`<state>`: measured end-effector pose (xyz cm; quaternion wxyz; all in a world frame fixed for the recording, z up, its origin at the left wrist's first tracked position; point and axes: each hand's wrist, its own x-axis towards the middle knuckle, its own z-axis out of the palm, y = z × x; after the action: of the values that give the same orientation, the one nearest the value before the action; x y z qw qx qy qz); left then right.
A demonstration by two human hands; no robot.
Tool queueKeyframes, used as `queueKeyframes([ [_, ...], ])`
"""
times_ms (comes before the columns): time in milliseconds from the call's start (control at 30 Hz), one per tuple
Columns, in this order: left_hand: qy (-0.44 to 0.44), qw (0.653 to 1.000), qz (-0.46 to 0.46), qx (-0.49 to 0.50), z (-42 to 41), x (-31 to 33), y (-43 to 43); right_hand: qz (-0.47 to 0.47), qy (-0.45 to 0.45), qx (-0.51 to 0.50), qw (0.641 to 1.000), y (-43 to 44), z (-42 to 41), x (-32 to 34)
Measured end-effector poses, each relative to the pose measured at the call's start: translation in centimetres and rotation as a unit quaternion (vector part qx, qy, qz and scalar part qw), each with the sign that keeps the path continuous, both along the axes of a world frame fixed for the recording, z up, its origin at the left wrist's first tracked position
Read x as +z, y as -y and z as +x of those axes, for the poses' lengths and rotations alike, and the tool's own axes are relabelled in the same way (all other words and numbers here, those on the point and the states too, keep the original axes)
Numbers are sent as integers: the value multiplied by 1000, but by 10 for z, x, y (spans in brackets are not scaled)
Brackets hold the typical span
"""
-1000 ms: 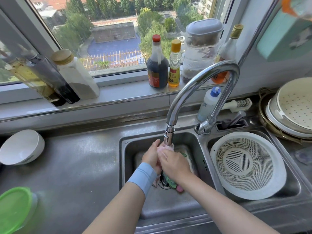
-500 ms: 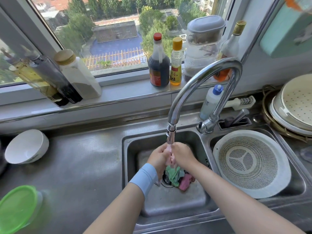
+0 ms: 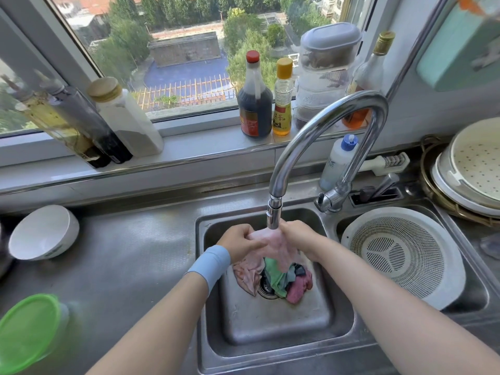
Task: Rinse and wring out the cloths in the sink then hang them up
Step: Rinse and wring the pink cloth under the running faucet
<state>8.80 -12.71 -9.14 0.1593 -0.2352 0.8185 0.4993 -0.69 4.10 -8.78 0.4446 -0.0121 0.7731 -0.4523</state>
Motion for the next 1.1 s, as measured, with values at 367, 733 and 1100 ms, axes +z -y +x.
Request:
queueKeyframes([
  [367,54,998,32,14,0,10,31,-18,106,3,994,-16,-21,2],
  [733,98,964,165,184,7,7,-11,-96,-135,48,985,5,23,-7],
  [1100,83,975,189,77,-8,6,-11,7,-187,24,982,-34,8,-4],
])
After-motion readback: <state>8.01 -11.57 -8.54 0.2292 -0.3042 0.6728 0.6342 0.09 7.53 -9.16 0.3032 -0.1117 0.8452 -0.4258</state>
